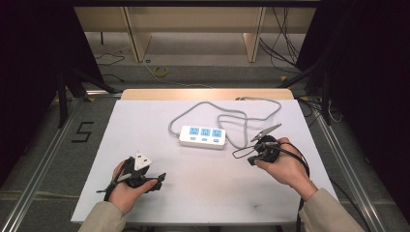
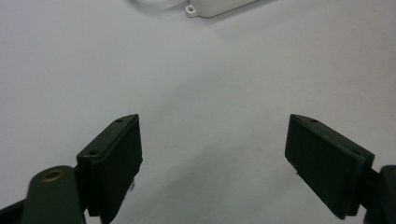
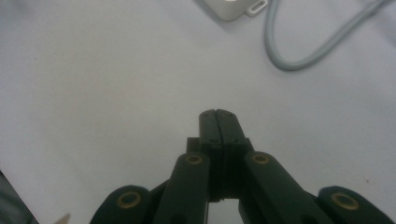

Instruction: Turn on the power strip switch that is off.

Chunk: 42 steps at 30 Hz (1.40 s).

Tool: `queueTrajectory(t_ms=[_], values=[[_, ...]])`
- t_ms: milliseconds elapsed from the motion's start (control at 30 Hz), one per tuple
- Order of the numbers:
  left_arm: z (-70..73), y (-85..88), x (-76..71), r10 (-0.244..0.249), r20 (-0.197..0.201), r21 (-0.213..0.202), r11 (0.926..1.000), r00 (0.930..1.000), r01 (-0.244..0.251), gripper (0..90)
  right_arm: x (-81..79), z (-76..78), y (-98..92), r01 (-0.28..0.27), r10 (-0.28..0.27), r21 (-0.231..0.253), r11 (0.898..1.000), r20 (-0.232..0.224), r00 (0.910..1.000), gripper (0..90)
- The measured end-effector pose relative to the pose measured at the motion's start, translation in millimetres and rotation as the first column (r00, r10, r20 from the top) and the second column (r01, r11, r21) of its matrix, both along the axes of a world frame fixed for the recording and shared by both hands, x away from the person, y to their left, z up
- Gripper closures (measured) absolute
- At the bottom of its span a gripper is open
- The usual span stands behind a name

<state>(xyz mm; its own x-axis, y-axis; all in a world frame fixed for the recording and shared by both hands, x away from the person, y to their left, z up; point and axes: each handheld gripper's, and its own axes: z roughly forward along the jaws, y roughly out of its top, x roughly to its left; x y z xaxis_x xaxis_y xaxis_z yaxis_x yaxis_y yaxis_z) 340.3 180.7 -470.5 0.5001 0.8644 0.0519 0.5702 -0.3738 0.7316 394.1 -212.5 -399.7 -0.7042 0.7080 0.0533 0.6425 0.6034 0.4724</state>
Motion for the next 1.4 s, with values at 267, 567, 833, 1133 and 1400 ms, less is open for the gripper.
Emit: queueTrajectory(t_ms=[267, 567, 833, 1133, 1400], values=[[0.2, -0.3, 0.0, -0.001, 0.001, 0.0, 1.0, 1.0, 0.001, 18.7, 3.4, 2.2, 4.0, 0.001, -0.001, -0.005, 1.0, -0.002, 1.0, 90.0], [0.2, -0.2, 0.1, -0.001, 0.001, 0.001, 1.0, 1.0, 0.001, 18.7, 7.3, 3.4, 9.6, -0.001, 0.001, -0.01, 1.0, -0.001, 1.0, 90.0], [0.2, 0.1, 0.2, -0.002, 0.002, 0.003, 1.0, 1.0, 0.002, 18.7, 11.4, 4.9, 14.3, 0.001, -0.001, -0.011, 1.0, 0.003, 1.0, 90.0], [0.2, -0.3, 0.1, -0.002, 0.001, 0.002, 1.0, 1.0, 0.002, 18.7, 15.3, 6.6, 20.7, -0.005, 0.005, -0.017, 1.0, -0.002, 1.0, 90.0], [0.1, -0.5, 0.1, -0.001, 0.003, 0.003, 1.0, 1.0, 0.001, 18.7, 18.3, 8.1, 24.0, -0.004, 0.004, -0.019, 1.0, -0.004, 1.0, 90.0]])
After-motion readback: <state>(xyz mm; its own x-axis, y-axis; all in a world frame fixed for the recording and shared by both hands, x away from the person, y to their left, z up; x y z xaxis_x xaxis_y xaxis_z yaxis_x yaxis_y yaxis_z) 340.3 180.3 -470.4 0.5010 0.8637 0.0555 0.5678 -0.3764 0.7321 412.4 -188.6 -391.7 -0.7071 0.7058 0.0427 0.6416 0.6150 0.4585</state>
